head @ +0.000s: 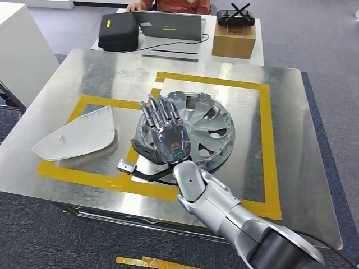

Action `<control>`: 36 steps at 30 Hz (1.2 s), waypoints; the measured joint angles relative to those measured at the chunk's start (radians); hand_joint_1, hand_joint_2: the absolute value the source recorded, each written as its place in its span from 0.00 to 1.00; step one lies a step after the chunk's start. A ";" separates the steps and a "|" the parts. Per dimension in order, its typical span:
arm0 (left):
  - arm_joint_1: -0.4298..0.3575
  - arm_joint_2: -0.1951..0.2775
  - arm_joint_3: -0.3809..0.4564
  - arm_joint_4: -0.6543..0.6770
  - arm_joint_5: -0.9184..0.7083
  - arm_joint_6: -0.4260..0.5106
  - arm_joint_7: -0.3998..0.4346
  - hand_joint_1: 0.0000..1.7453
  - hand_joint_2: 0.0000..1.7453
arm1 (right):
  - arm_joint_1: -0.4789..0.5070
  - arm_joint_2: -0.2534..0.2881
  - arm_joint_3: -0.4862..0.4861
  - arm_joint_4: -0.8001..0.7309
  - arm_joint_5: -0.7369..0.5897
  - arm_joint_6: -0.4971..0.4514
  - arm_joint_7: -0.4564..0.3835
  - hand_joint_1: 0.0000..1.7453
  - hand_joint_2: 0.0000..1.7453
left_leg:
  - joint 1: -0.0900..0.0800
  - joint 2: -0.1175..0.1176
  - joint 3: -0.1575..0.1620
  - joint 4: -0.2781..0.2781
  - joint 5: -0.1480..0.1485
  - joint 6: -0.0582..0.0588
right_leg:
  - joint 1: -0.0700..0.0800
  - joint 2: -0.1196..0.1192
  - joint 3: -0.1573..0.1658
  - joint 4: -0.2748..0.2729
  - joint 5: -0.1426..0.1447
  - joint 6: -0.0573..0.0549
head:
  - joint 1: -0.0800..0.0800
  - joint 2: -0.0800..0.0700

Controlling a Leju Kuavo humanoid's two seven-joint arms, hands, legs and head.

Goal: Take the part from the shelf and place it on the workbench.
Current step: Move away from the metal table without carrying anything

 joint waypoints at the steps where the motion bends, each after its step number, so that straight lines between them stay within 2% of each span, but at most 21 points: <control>1: 0.000 0.000 0.000 0.000 0.000 0.000 0.000 0.00 0.00 | 0.000 0.000 0.000 0.000 0.000 0.000 0.000 0.00 0.00 | -0.001 0.000 -0.001 0.001 -0.001 0.002 | -0.001 0.000 0.000 0.000 0.000 0.001 | 0.000 0.000; 5: 0.000 0.000 0.000 0.000 -0.004 -0.001 0.003 0.00 0.00 | 0.000 0.000 0.000 0.000 0.000 0.000 -0.001 0.00 0.00 | -0.003 0.000 -0.001 0.001 0.003 0.013 | -0.004 0.000 0.003 -0.003 0.004 0.014 | 0.000 0.000; 7: -0.001 -0.001 0.000 0.000 -0.005 -0.001 0.003 0.00 0.00 | 0.000 0.000 -0.002 0.000 0.000 0.000 -0.004 0.00 0.00 | 0.002 0.004 0.001 -0.009 0.012 0.022 | -0.003 0.000 -0.008 0.019 -0.020 0.020 | 0.002 0.000; 8: -0.001 -0.001 0.000 0.000 -0.006 -0.001 0.004 0.00 0.00 | 0.000 0.000 -0.003 0.000 0.000 0.000 -0.005 0.00 0.00 | 0.004 0.006 0.001 -0.013 0.016 0.025 | -0.003 -0.001 -0.025 0.058 -0.049 0.022 | 0.003 0.000; 10: 0.000 -0.002 0.000 0.000 -0.006 -0.002 0.007 0.00 0.00 | 0.002 0.000 -0.007 0.001 0.000 0.000 -0.008 0.00 0.00 | 0.005 0.009 -0.003 -0.014 0.020 0.027 | -0.004 -0.001 -0.079 0.192 -0.126 0.025 | 0.005 0.000; 12: 0.001 -0.002 0.000 0.000 -0.006 -0.002 0.010 0.00 0.00 | 0.007 0.000 -0.011 0.004 0.000 0.000 -0.011 0.00 0.00 | 0.005 0.010 -0.009 -0.014 0.025 0.026 | -0.004 -0.002 -0.112 0.287 -0.158 0.027 | 0.006 0.000; 13: 0.001 -0.003 0.000 0.000 -0.006 -0.002 0.012 0.00 0.00 | 0.009 0.000 -0.013 0.006 0.000 0.000 -0.013 0.00 0.00 | 0.005 0.010 -0.012 -0.014 0.028 0.024 | -0.005 -0.002 -0.101 0.278 -0.145 0.027 | 0.006 0.000; 14: 0.001 -0.003 0.000 0.000 -0.006 -0.002 0.014 0.00 0.00 | 0.010 0.000 -0.015 0.008 0.000 0.000 -0.015 0.00 0.00 | 0.005 0.010 -0.015 -0.014 0.030 0.022 | -0.005 -0.002 -0.070 0.228 -0.116 0.026 | 0.006 0.000; 17: 0.001 -0.005 0.000 0.000 -0.007 -0.002 0.018 0.00 0.00 | 0.008 0.001 -0.019 0.010 0.000 0.000 -0.019 0.00 0.00 | 0.005 0.009 -0.021 -0.012 0.040 0.008 | -0.003 0.001 0.054 0.024 -0.049 0.019 | 0.006 0.000; 18: 0.000 -0.005 0.000 0.000 -0.007 -0.002 0.019 0.00 0.00 | 0.007 0.002 -0.021 0.011 0.000 0.000 -0.020 0.00 0.00 | 0.004 0.008 -0.023 -0.011 0.045 0.002 | -0.001 0.003 0.070 -0.004 -0.044 0.015 | 0.006 0.000; 21: 0.001 -0.005 0.000 0.000 -0.007 -0.001 0.020 0.00 0.00 | 0.007 0.005 -0.028 0.016 0.000 0.000 -0.029 0.00 0.00 | 0.007 0.009 -0.030 -0.009 0.054 -0.018 | 0.001 0.004 0.061 -0.009 -0.032 -0.005 | 0.006 0.000; 22: 0.001 -0.005 0.000 0.000 -0.007 -0.001 0.021 0.00 0.00 | 0.007 0.007 -0.031 0.018 0.000 0.000 -0.033 0.00 0.00 | 0.008 0.011 -0.037 0.004 0.037 -0.024 | 0.000 0.002 0.056 -0.010 -0.025 -0.014 | 0.005 0.000; 24: 0.002 -0.004 0.000 0.000 -0.007 0.000 0.021 0.00 0.00 | 0.007 0.011 -0.038 0.023 0.000 0.000 -0.038 0.00 0.00 | 0.011 0.016 -0.068 0.091 -0.042 -0.034 | -0.001 -0.004 0.040 -0.012 -0.010 -0.030 | 0.004 0.000; 26: 0.001 -0.004 0.000 0.000 -0.007 0.000 0.021 0.00 0.00 | 0.008 0.013 -0.042 0.028 0.000 0.000 -0.041 0.00 0.00 | 0.013 0.017 -0.108 0.227 -0.124 -0.042 | 0.001 -0.008 0.018 -0.011 0.006 -0.034 | 0.004 0.000; 27: 0.001 -0.005 0.000 0.000 -0.007 0.000 0.021 0.00 0.00 | 0.009 0.013 -0.044 0.031 0.000 0.000 -0.043 0.00 0.00 | 0.014 0.017 -0.115 0.273 -0.140 -0.043 | 0.003 -0.010 0.007 -0.011 0.014 -0.034 | 0.004 0.000; 28: 0.001 -0.005 0.000 0.000 -0.007 0.000 0.021 0.00 0.00 | 0.010 0.013 -0.046 0.034 0.000 0.000 -0.045 0.00 0.00 | 0.014 0.017 -0.105 0.285 -0.135 -0.042 | 0.005 -0.011 -0.004 -0.010 0.022 -0.034 | 0.004 0.000; 29: 0.001 -0.005 0.000 0.000 -0.007 0.000 0.021 0.00 0.00 | 0.010 0.013 -0.048 0.037 0.000 0.000 -0.047 0.00 0.00 | 0.014 0.017 -0.074 0.257 -0.113 -0.039 | 0.006 -0.012 -0.014 -0.010 0.029 -0.033 | 0.004 0.000; 31: 0.000 -0.005 0.000 0.000 -0.007 0.000 0.021 0.00 0.00 | 0.010 0.016 -0.055 0.041 0.000 0.000 -0.050 0.00 0.00 | 0.012 0.017 0.029 0.119 -0.072 -0.030 | 0.010 -0.012 -0.028 -0.008 0.043 -0.028 | 0.004 0.000; 33: -0.003 -0.004 0.000 0.000 -0.007 0.000 0.021 0.00 0.00 | 0.008 0.020 -0.062 0.044 0.000 0.000 -0.051 0.00 0.00 | 0.008 0.017 0.106 0.000 -0.068 -0.019 | 0.012 -0.013 -0.037 -0.007 0.056 -0.021 | 0.005 0.000; 34: -0.005 -0.004 0.000 0.000 -0.007 0.000 0.021 0.00 0.00 | 0.007 0.021 -0.064 0.045 0.000 0.000 -0.051 0.00 0.00 | 0.005 0.017 0.118 -0.025 -0.072 -0.014 | 0.013 -0.013 -0.041 -0.007 0.063 -0.015 | 0.005 0.000; 36: -0.004 -0.005 0.000 0.000 -0.007 0.000 0.021 0.00 0.00 | 0.006 0.023 -0.067 0.050 0.000 0.000 -0.053 0.00 0.00 | 0.003 0.019 0.110 -0.035 -0.059 -0.002 | 0.010 -0.013 -0.048 -0.007 0.073 -0.004 | 0.004 0.000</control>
